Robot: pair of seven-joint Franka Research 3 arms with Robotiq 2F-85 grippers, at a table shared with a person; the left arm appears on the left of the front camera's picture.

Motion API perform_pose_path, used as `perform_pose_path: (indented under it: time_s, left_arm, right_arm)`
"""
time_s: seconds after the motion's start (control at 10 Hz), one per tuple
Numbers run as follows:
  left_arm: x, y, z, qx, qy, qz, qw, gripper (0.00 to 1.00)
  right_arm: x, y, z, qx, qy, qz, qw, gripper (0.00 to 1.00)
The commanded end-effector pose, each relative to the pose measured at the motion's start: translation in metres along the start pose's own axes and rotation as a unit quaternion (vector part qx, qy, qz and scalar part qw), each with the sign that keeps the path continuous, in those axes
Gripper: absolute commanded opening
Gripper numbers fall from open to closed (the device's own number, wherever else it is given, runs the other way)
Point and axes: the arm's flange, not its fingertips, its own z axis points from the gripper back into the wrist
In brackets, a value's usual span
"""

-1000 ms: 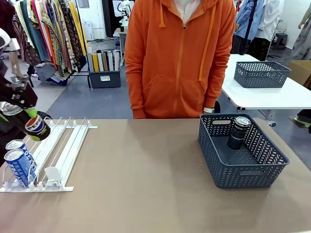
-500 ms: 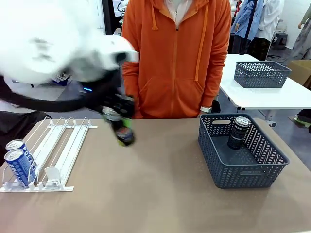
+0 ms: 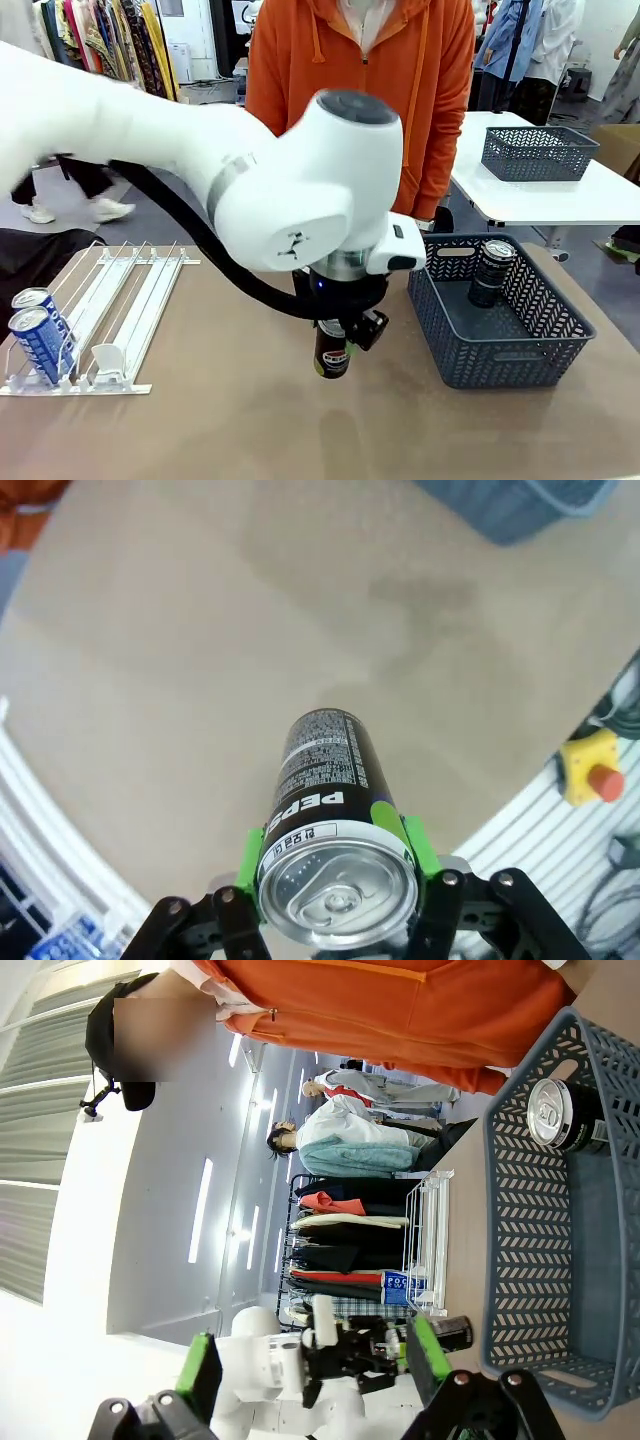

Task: Retrieve and store the cans from the dispenser.
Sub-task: Pick up the last remaining can from one row of the Automatic Can Dispenser and place it in the middle of the table.

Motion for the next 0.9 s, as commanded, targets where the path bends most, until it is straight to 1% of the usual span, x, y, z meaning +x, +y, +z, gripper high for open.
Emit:
perform_pose_path:
  time_s: [0.0, 0.2, 0.3, 0.5, 0.6, 0.8]
  left_arm:
    - [0.014, 0.017, -0.009, 0.004, -0.038, 0.02, 0.999, 0.0]
    - [0.018, 0.026, -0.024, -0.007, -0.019, 0.033, 0.999, 0.0]
    - [0.018, 0.03, -0.027, -0.012, -0.017, 0.041, 0.999, 0.0]
    - [0.018, 0.033, -0.028, 0.004, -0.028, 0.072, 0.997, 0.0]
    - [0.016, 0.035, -0.029, 0.003, -0.028, 0.081, 0.996, 0.0]
    - [0.015, 0.036, -0.03, 0.003, -0.025, 0.082, 0.996, 0.0]
  right_arm:
    - [0.001, 0.003, 0.001, -0.002, 0.008, 0.006, 1.0, 1.0]
    - [0.001, 0.003, 0.001, -0.002, 0.008, 0.006, 1.0, 1.0]
    - [0.001, 0.003, 0.001, -0.002, 0.008, 0.006, 1.0, 1.0]
    - [0.001, 0.003, 0.001, -0.002, 0.008, 0.006, 1.0, 1.0]
    - [0.001, 0.003, 0.001, -0.002, 0.008, 0.006, 1.0, 1.0]
    - [0.001, 0.003, 0.001, -0.002, 0.008, 0.006, 1.0, 1.0]
